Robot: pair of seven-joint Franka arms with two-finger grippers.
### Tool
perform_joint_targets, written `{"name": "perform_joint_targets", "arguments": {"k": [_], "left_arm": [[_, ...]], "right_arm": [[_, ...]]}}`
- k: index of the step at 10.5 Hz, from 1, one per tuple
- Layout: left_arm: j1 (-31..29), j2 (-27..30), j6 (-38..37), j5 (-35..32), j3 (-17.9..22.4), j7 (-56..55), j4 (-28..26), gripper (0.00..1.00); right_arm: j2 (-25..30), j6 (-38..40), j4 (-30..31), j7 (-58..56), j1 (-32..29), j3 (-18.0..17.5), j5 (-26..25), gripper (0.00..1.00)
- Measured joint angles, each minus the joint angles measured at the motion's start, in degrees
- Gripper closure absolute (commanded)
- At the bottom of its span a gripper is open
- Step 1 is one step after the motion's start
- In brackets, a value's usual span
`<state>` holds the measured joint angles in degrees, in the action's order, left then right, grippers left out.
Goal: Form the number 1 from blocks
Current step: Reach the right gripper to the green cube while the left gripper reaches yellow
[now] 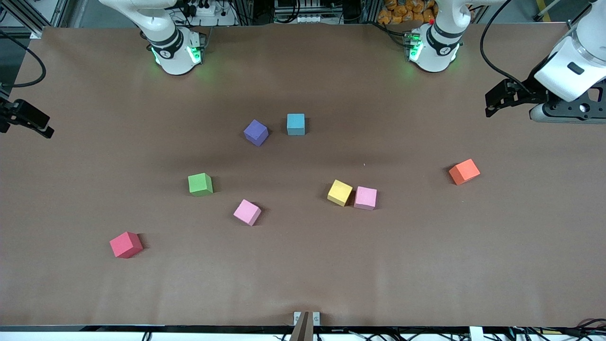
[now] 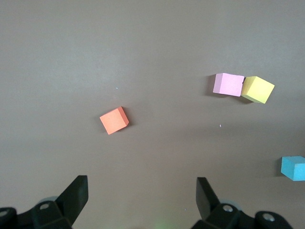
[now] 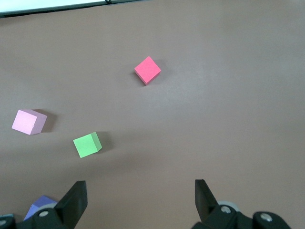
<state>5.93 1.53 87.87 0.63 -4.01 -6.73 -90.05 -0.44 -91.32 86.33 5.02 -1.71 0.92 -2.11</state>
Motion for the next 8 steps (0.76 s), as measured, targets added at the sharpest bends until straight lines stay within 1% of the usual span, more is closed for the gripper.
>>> {"name": "perform_joint_targets", "arguments": {"k": [4, 6, 7, 8], "left_arm": [[-0.9, -1.2, 0.0, 0.1, -0.3, -1.3, 0.0, 0.00], [-0.8, -2.9, 0.5, 0.1, -0.7, -1.3, 0.3, 0.00], [-0.4, -4.5, 0.6, 0.1, -1.3, -1.5, 0.5, 0.00], [1.2, -6.5, 0.7, 0.1, -2.0, -3.4, 0.6, 0.00]], "right_arm": [[0.0, 0.8, 0.1, 0.0, 0.0, -0.1, 0.0, 0.00], [-0.2, 0.9, 0.7, 0.0, 0.5, -0.4, 0.0, 0.00], [-0.4, 0.0, 1.7, 0.0, 1.1, -0.5, 0.1, 0.00], [-0.7, -3.1, 3.8, 0.0, 2.1, -0.5, 0.3, 0.00]]}}
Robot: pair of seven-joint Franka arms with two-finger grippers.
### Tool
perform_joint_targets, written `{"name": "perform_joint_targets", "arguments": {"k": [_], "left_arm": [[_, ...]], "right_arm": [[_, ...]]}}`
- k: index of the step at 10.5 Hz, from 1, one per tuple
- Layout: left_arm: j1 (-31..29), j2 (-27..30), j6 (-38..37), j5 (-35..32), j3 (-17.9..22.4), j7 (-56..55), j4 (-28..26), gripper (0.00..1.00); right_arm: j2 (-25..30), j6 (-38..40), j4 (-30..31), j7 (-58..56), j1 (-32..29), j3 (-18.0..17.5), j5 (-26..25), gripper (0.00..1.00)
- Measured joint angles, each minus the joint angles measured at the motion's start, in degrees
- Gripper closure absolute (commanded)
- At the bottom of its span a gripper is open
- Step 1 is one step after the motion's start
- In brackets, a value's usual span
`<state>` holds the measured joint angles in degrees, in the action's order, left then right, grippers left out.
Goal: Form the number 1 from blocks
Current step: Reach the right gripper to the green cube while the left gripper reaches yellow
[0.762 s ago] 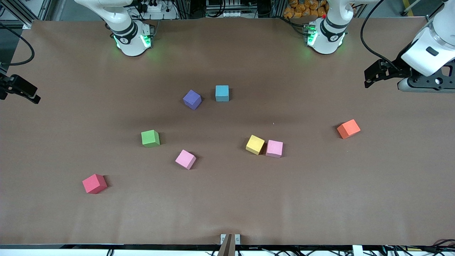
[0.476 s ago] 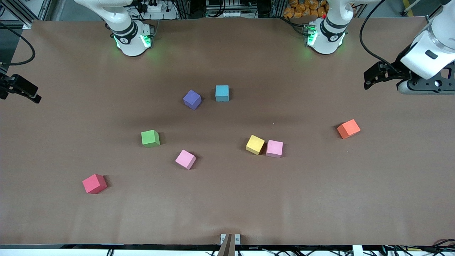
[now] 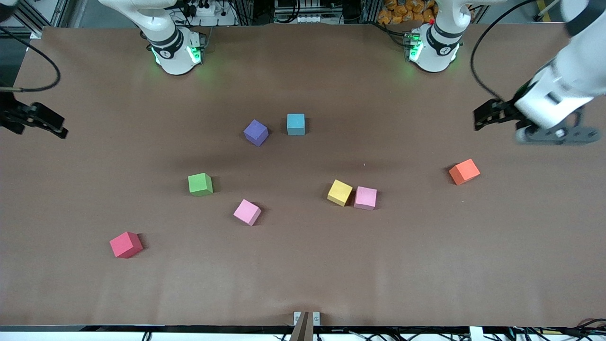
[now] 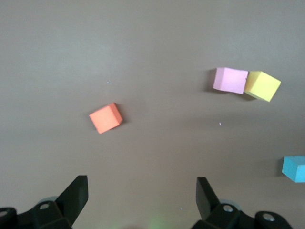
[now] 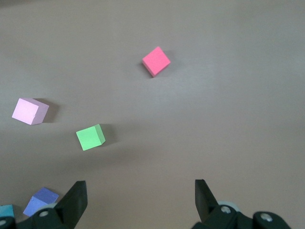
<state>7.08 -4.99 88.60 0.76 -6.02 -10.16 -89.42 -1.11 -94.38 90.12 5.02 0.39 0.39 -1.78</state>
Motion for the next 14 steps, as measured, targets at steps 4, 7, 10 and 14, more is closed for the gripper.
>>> {"name": "perform_joint_targets", "arguments": {"k": [4, 7, 10, 14], "left_arm": [[12.7, -7.0, 5.9, 0.0, -1.7, -14.1, -2.2, 0.00], [22.2, -9.5, 13.2, 0.5, -2.2, -23.9, -6.8, 0.00], [33.4, -13.4, 23.3, 1.5, -2.6, -34.1, -12.2, 0.00], [39.1, -19.2, 29.2, 1.6, -2.0, -40.4, -14.2, 0.00]], "right_arm": [[-2.2, -22.4, 16.7, 0.3, 5.4, -0.1, 0.3, 0.00], [-7.1, -27.5, 20.3, 0.2, 6.4, -0.2, 3.8, 0.00], [-16.3, -31.3, 20.5, -2.5, 7.5, -0.3, 7.9, 0.00], [-24.1, -40.0, 20.3, -3.4, 10.7, -0.3, 8.5, 0.00]]}}
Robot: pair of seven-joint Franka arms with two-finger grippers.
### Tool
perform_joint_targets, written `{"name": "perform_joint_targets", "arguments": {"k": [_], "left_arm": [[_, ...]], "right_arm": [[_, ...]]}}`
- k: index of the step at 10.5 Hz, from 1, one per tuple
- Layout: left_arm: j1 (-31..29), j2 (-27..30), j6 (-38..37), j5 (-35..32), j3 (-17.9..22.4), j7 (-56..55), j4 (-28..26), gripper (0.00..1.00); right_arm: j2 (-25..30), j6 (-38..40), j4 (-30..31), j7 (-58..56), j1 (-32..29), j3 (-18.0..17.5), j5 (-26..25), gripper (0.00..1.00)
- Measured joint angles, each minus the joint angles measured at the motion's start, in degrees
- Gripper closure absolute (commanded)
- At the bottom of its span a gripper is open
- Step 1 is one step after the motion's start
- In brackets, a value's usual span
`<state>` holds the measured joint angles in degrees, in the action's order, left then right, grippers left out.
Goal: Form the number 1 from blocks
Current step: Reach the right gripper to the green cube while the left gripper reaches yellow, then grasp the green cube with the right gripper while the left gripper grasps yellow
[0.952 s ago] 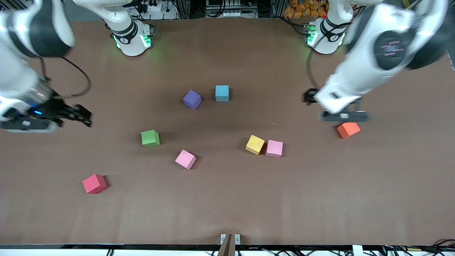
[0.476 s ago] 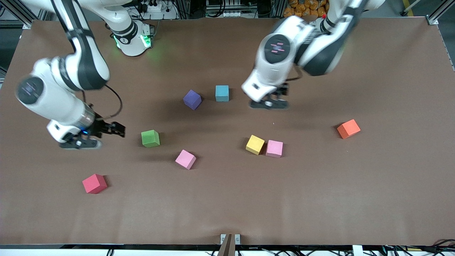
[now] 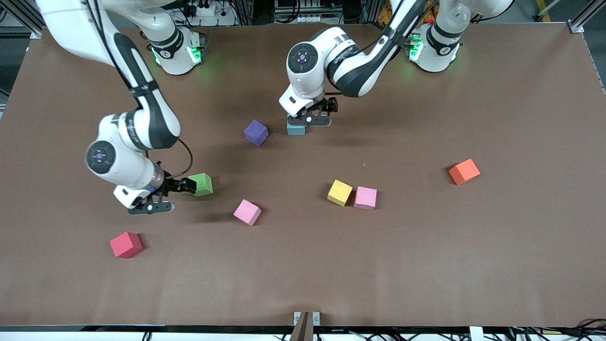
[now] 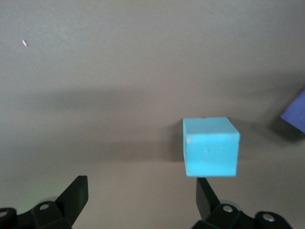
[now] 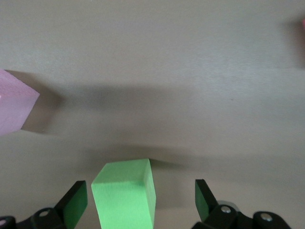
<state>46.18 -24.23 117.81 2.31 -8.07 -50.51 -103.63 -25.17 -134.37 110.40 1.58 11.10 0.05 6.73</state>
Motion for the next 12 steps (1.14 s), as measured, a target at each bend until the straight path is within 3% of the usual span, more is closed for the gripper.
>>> {"name": "perform_joint_targets", "arguments": {"k": [2, 6, 9, 12], "left_arm": [[-4.0, -0.8, 0.7, 0.0, 1.8, -6.5, 1.7, 0.00], [-6.6, -10.0, 2.4, 0.0, 9.8, -26.1, 13.0, 0.00], [-6.0, -17.8, 5.7, 0.0, 9.9, -35.9, 19.4, 0.00], [-6.0, -20.1, 11.4, 0.2, 10.0, -41.2, 20.7, 0.00]], "right_arm": [[-1.4, -1.8, -0.1, -0.1, 0.6, 0.0, 0.0, 0.00], [-2.1, -1.8, -0.2, -1.2, 1.1, -0.1, 0.0, 0.00], [-3.1, -1.8, 0.2, -1.9, 2.3, -0.1, 0.0, 0.00], [-3.7, -1.7, 0.6, -3.3, 2.5, 0.0, 0.0, 0.00]]}}
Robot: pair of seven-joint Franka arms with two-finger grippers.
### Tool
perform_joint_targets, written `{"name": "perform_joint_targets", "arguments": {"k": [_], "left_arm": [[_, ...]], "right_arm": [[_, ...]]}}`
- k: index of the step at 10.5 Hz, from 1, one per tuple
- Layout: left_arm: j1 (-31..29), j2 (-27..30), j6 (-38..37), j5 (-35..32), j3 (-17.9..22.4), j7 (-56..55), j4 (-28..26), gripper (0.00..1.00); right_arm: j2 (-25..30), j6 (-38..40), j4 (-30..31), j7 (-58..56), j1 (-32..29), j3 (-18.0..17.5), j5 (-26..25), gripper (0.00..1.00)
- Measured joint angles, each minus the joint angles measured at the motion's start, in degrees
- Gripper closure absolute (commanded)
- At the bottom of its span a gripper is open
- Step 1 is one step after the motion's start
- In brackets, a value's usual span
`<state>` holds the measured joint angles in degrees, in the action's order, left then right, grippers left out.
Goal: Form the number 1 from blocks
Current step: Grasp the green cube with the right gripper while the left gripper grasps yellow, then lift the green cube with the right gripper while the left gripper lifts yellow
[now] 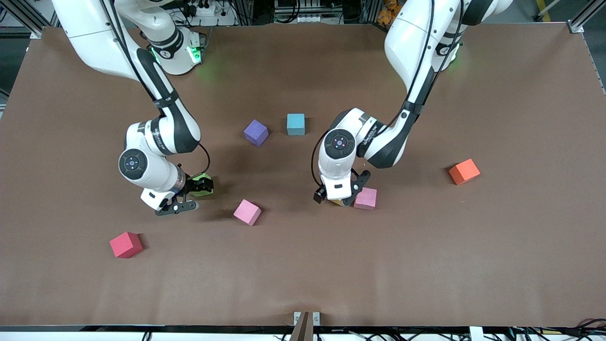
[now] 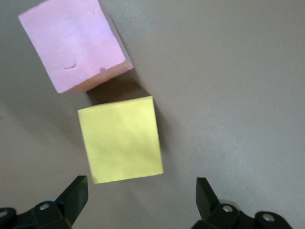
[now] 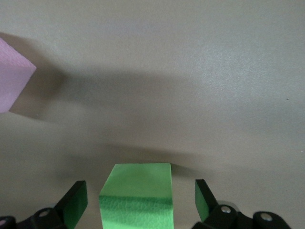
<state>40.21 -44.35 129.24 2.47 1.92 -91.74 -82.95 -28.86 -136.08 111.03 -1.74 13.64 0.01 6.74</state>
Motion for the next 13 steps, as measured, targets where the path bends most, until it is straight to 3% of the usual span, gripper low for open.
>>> {"name": "perform_joint_targets", "arguments": {"k": [3, 5, 7, 9, 13], "left_arm": [[0.0, -0.2, 0.4, 0.0, 0.0, -0.7, 0.1, 0.00], [0.0, -0.2, 0.3, 0.0, 0.2, -0.7, 0.0, 0.00], [-0.1, -0.4, 0.0, 0.0, 0.4, -0.7, -0.2, 0.00], [-0.5, -0.4, -0.2, 0.0, 0.6, 0.1, -1.2, 0.00], [-1.7, -0.4, -0.5, 0.0, 0.7, 1.1, -1.8, 0.00]], "right_arm": [[0.0, 0.0, 1.5, -1.1, 0.0, 0.0, 0.0, 0.00], [0.0, 0.0, 2.3, -2.9, 0.0, 0.0, 0.0, 0.18], [0.0, -0.1, 2.5, -3.5, 0.0, 0.0, 0.0, 0.28], [0.0, -0.2, 2.5, -3.6, 0.0, 0.1, 0.0, 0.50], [0.8, -0.4, 2.1, -3.4, 0.0, 0.3, 0.1, 0.49]]}}
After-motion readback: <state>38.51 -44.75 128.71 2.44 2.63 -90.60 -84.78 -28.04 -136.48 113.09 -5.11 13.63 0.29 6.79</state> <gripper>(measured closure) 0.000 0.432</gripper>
